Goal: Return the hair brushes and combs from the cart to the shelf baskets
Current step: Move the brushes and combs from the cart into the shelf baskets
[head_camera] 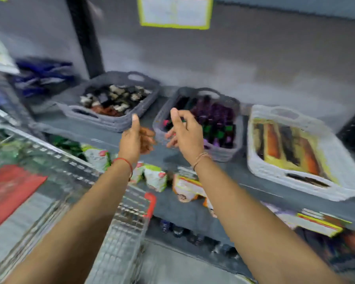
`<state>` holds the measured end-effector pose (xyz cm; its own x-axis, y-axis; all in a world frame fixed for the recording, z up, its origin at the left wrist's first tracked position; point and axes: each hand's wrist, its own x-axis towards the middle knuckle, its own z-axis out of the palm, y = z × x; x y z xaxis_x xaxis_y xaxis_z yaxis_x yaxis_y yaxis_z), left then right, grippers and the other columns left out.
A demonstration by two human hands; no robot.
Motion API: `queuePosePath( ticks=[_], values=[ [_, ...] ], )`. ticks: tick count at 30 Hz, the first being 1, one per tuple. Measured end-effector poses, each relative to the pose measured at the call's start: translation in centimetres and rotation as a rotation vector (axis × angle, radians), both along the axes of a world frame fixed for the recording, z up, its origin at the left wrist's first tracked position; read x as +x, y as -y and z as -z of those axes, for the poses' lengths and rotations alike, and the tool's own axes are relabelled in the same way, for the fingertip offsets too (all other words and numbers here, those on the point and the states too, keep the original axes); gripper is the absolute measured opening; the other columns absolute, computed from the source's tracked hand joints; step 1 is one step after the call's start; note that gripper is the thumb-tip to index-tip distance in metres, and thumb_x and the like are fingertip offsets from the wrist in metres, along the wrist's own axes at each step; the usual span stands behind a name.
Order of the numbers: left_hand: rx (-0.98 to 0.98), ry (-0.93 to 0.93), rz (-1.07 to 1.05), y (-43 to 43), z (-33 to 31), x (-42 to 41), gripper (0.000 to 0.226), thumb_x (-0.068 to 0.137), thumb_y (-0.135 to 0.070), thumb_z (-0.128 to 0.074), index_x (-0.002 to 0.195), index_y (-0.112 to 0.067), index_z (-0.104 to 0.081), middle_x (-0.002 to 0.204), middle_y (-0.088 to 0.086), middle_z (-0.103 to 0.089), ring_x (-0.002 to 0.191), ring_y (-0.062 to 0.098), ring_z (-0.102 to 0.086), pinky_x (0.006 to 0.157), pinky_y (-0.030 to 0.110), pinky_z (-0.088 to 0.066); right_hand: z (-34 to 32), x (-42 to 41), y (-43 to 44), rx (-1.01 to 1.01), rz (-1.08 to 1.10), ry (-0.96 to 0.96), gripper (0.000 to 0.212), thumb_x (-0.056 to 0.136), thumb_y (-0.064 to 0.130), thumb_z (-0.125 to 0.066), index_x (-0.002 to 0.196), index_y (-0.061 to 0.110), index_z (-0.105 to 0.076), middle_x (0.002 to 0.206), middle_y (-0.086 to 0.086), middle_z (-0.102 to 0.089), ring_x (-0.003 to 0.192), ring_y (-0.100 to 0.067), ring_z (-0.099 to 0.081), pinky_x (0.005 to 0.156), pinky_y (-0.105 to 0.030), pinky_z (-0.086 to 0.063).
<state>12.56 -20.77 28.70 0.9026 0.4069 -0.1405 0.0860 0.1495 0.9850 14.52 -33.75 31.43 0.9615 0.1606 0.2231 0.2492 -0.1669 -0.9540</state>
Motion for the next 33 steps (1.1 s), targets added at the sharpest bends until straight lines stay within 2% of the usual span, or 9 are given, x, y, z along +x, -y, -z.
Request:
queuePosePath(
  ticks=[6, 8, 11, 13, 17, 19, 22, 26, 33],
  values=[
    [-0.195, -0.418, -0.113, -14.0, 9.4, -6.2, 0.069, 0.09, -0.065, -0.014, 0.06, -0.012, -0.047, 0.023, -0.001, -0.051, 0.019, 0.008, -0.048, 0.042, 0.012, -0.038, 7.7, -1.6, -14.4, -0.274, -0.426, -0.483, 0.039, 0.089, 0.058, -0.033, 0.078, 0.026, -0.051, 0.06, -0.01, -0.059, 0.03, -0.014, -0.053, 0.037, -0.019, -0.039],
    [-0.226, -0.575, -0.178, -17.5, 12.9, -8.9, 0.07, 0.09, -0.065, -0.013, 0.062, -0.01, -0.046, 0.023, -0.001, -0.052, 0.024, 0.013, -0.053, 0.042, 0.012, -0.04, 11.4, -2.2, -17.3, -0.465, -0.508, -0.604, 0.047, 0.089, 0.061, -0.028, 0.106, 0.024, -0.051, 0.072, -0.013, -0.065, 0.031, -0.014, -0.056, 0.039, -0.019, -0.04],
    [-0.266, -0.75, -0.254, -21.1, 18.3, -11.9, 0.072, 0.091, -0.063, -0.012, 0.068, -0.006, -0.049, 0.025, 0.001, -0.055, 0.051, 0.023, -0.053, 0.05, 0.021, -0.032, 16.7, -2.6, -19.3, -0.609, -0.579, -0.814, 0.064, 0.09, 0.062, -0.023, 0.142, 0.025, -0.022, 0.11, -0.026, -0.065, 0.051, -0.025, -0.064, 0.043, -0.022, -0.046],
    [-0.263, -0.837, -0.302, -22.0, 21.7, -13.0, 0.072, 0.091, -0.064, -0.016, 0.08, -0.004, -0.054, 0.038, 0.006, -0.062, 0.054, 0.023, -0.051, 0.05, 0.021, -0.033, 20.2, -3.0, -20.2, -0.658, -0.592, -0.921, 0.068, 0.088, 0.064, -0.024, 0.144, 0.026, -0.019, 0.115, -0.026, -0.063, 0.066, -0.032, -0.067, 0.05, -0.028, -0.05],
    [-0.212, -0.964, -0.298, -22.2, 28.0, -13.4, 0.062, 0.094, -0.053, -0.029, 0.115, -0.001, -0.056, 0.088, 0.018, -0.066, 0.053, 0.022, -0.051, 0.051, 0.025, -0.035, 27.6, -3.3, -21.6, -0.787, -0.639, -0.941, 0.07, 0.084, 0.068, -0.028, 0.138, 0.023, -0.031, 0.086, -0.011, -0.066, 0.05, -0.02, -0.062, 0.042, -0.023, -0.046],
    [-0.14, -1.042, -0.301, -22.2, 31.2, -13.4, 0.056, 0.096, -0.042, -0.039, 0.123, 0.004, -0.054, 0.11, 0.023, -0.067, 0.057, 0.026, -0.056, 0.051, 0.029, -0.042, 31.0, -3.3, -22.5, -0.876, -0.7, -0.935, 0.065, 0.086, 0.065, -0.028, 0.132, 0.019, -0.038, 0.084, -0.006, -0.062, 0.053, -0.021, -0.061, 0.043, -0.022, -0.044],
    [0.053, -1.181, -0.366, -22.4, 35.0, -14.0, 0.042, 0.089, -0.027, -0.056, 0.117, 0.004, -0.06, 0.118, 0.025, -0.065, 0.098, 0.038, -0.065, 0.081, 0.039, -0.052, 36.1, -4.2, -23.7, -1.007, -0.741, -0.86, 0.056, 0.087, 0.061, -0.037, 0.126, 0.021, -0.044, 0.104, -0.008, -0.063, 0.07, -0.025, -0.066, 0.051, -0.028, -0.049],
    [0.27, -1.318, -0.364, -22.4, 38.1, -14.6, 0.05, 0.086, -0.034, -0.058, 0.124, -0.002, -0.054, 0.13, 0.025, -0.055, 0.12, 0.039, -0.052, 0.099, 0.041, -0.043, 40.3, -6.2, -25.5, -0.975, -0.831, -0.517, 0.035, 0.09, 0.036, -0.051, 0.123, 0.023, -0.053, 0.128, -0.012, -0.052, 0.111, -0.031, -0.055, 0.094, -0.041, -0.048],
    [0.505, -1.258, -0.262, -21.3, 40.8, -14.4, 0.061, 0.085, -0.036, -0.06, 0.139, -0.017, -0.038, 0.143, 0.021, -0.036, 0.131, 0.037, -0.034, 0.103, 0.043, -0.038, 42.7, -7.9, -26.6, -1.275, -1.076, -0.067, 0.039, 0.087, 0.041, -0.054, 0.125, 0.033, -0.049, 0.146, -0.007, -0.019, 0.124, -0.032, -0.027, 0.1, -0.046, -0.04]
  ],
)
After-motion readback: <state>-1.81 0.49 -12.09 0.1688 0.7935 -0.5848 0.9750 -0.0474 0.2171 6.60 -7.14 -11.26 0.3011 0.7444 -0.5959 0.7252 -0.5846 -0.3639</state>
